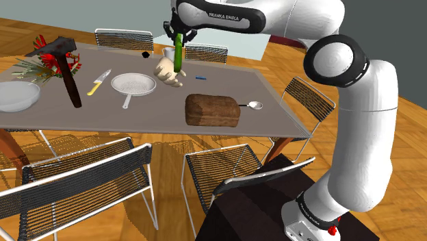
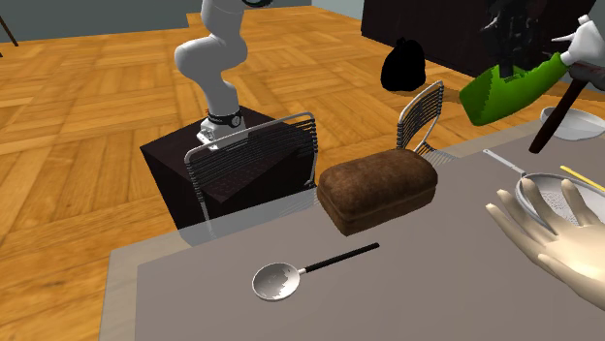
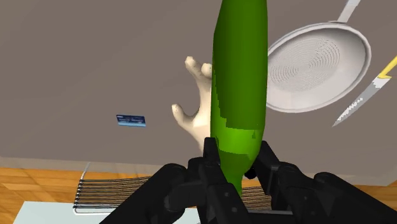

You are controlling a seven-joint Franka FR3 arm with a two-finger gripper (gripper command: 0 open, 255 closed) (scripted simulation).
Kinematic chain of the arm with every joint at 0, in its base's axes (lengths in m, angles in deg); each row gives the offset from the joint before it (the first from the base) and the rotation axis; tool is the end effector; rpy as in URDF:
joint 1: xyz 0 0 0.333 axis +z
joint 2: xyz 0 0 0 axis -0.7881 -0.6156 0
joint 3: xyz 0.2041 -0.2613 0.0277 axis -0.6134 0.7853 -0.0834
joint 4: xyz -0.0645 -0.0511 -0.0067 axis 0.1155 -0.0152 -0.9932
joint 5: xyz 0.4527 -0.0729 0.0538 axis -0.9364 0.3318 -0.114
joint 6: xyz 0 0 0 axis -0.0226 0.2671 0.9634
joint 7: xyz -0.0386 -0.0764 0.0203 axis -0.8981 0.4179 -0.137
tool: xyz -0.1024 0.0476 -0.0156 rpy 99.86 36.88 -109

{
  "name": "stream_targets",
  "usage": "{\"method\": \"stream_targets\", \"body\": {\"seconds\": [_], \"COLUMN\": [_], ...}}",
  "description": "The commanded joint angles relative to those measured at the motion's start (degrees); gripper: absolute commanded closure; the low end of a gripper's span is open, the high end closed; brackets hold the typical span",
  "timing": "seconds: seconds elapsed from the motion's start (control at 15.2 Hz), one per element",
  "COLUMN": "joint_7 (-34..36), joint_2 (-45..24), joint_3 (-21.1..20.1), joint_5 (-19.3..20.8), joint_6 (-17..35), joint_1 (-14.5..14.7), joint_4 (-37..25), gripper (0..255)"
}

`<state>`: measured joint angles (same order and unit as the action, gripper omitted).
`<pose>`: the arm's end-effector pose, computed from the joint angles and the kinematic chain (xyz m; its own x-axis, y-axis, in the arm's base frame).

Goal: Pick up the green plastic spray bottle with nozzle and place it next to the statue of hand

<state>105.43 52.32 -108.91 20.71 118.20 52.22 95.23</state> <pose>0.8012 0.1991 0.5518 0.7636 -0.4106 0.4984 -0.4682 -0.8836 -0.0107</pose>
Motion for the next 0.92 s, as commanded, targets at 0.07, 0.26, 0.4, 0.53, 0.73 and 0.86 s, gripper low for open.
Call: {"method": "stream_targets", "body": {"seconds": [0.07,0.26,0.4,0.53,0.73,0.86], "joint_7": [0.9,2.0,2.8,3.5,4.6,5.3], "joint_2": [-2.9,-2.5,-2.3,-2.2,-2.2,-2.3], "joint_3": [0.5,0.6,0.7,0.8,1.0,1.2], "joint_5": [1.0,1.3,1.6,1.9,2.3,2.7], "joint_6": [-0.5,1.8,3.3,4.6,6.6,7.9], "joint_1": [1.8,1.2,0.9,0.7,0.4,0.2], "joint_4": [-3.0,0.0,1.8,3.4,5.7,7.0], "gripper": [255,255,255,255,255,255]}}
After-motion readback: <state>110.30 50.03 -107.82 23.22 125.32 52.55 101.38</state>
